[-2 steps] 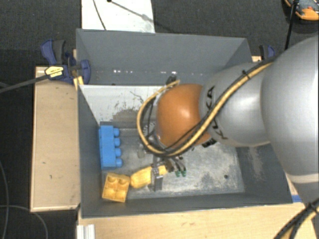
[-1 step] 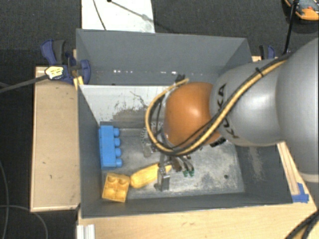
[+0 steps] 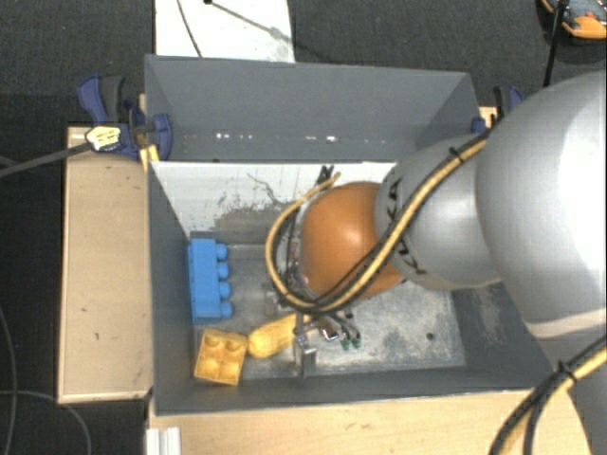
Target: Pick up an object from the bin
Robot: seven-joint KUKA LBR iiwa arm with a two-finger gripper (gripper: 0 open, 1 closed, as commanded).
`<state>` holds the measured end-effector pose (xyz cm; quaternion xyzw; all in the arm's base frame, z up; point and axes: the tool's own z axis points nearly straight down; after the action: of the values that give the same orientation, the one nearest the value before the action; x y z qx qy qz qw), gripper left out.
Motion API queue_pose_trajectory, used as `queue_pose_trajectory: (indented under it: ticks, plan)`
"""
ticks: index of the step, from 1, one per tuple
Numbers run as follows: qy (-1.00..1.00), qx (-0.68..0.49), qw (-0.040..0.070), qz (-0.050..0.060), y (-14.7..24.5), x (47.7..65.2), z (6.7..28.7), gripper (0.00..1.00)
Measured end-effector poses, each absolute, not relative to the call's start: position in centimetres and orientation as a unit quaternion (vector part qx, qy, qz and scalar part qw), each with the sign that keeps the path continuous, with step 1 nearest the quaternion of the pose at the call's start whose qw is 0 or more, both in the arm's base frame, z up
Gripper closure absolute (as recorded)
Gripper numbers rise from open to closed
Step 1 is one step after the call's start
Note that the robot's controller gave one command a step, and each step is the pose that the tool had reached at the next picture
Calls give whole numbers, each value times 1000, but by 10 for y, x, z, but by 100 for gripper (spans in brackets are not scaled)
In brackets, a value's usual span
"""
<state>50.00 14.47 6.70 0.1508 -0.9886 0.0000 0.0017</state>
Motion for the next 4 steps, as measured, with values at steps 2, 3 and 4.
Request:
queue_pose_trajectory:
  ticks: [2, 3, 4]
  plan:
    - [-990, 143, 0, -1, 143, 501, 71, 100]
    - [-990, 142, 0, -1, 143, 501, 74, 100]
    - [-990, 141, 0, -1, 143, 501, 82, 100]
